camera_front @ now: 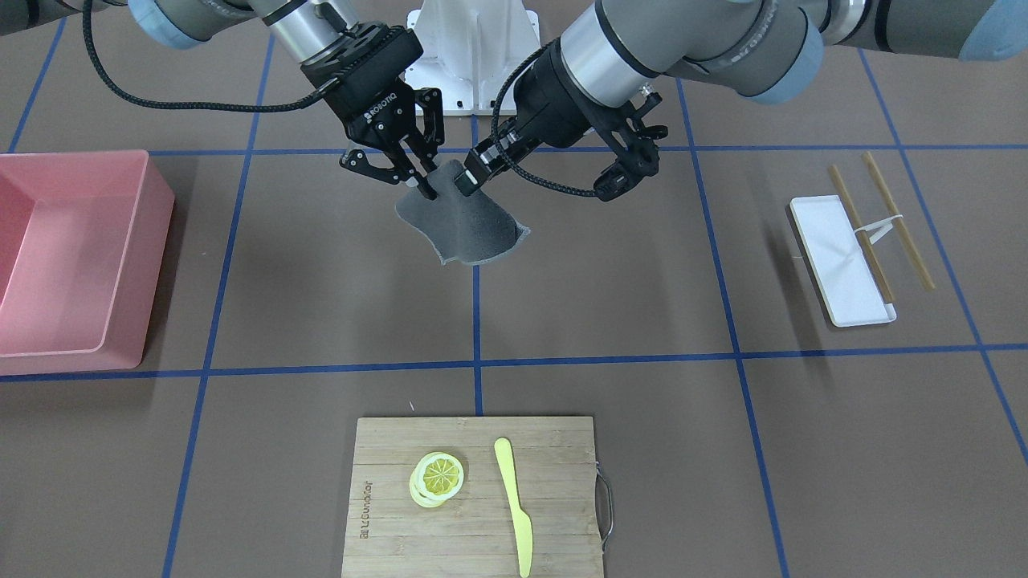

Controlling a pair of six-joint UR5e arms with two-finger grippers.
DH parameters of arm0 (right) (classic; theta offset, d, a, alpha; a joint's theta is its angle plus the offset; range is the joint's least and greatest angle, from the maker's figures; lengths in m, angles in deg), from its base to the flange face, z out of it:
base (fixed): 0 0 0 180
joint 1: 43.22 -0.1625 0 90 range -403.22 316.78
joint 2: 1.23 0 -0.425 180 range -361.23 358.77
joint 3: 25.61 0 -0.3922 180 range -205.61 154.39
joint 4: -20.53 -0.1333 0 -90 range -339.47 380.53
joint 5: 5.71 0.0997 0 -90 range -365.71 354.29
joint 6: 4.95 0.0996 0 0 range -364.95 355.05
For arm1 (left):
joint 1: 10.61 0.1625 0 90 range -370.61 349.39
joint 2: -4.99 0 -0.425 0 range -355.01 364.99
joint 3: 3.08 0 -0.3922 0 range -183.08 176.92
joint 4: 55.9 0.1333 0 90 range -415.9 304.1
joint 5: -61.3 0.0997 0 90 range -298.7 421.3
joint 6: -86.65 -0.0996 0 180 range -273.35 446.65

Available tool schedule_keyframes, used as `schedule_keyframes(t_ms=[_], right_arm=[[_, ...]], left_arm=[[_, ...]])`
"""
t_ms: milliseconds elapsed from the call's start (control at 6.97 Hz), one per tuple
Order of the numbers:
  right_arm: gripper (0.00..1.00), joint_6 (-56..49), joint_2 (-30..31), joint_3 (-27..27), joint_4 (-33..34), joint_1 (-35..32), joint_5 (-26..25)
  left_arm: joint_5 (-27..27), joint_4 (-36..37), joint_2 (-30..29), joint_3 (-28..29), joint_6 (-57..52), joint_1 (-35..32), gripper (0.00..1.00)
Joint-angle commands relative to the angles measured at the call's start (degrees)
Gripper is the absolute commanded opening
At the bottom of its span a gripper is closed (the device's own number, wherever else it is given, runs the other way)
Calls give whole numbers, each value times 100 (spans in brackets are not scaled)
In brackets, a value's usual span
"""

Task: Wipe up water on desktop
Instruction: 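Grasp the cloth with the right gripper while the left gripper releases it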

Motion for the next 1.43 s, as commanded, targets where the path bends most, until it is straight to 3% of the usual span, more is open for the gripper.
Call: schedule_keyframes(t_ms=[0,143,287,430,574,1004,1291], right_arm=[[0,72,-1,2,9,3,-2],[0,81,-1,2,9,3,7],[0,81,-1,2,18,3,7],[0,81,-1,2,18,3,7],[0,81,-1,2,9,3,7],[0,72,8,10,201,-67,33],[0,54,25,238,1182,-443,-54]], left_arm=[[1,0,3,7,17,5,0],[27,9,3,7,9,5,0],[88,-9,55,-28,-105,5,82],[507,-9,64,-167,-132,5,98],[911,-9,134,-325,-132,13,99],[889,9,685,-773,-210,-39,99],[924,9,1204,-898,-1961,-285,99]])
